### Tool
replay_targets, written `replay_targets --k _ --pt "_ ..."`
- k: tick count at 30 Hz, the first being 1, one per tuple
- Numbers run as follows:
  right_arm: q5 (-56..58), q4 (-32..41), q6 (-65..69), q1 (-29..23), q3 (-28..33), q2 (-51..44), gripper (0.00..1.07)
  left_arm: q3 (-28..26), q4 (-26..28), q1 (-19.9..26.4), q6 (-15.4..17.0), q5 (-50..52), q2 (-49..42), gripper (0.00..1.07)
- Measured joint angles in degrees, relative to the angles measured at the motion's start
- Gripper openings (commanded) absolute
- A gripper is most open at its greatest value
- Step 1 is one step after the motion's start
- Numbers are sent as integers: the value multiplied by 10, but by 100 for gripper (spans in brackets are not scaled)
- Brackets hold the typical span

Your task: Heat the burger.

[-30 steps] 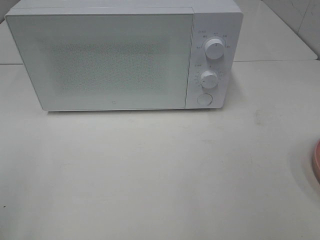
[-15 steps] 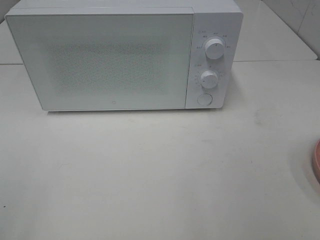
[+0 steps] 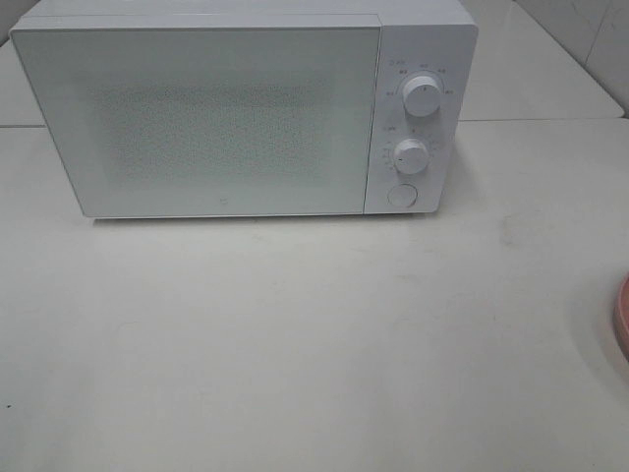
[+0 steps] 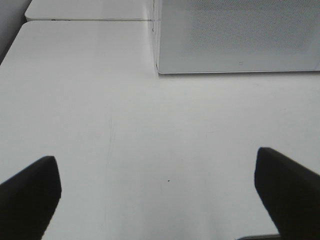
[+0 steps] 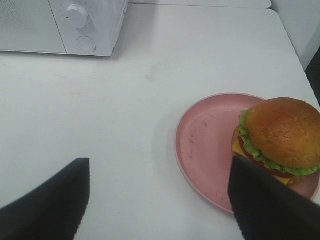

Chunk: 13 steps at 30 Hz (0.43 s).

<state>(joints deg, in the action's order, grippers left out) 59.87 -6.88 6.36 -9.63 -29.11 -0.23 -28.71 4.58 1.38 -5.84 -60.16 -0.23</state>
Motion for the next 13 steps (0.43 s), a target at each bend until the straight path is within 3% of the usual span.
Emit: replay_targets --k 13 --pt "0 0 0 0 0 0 75 0 0 0 0 0 0 98"
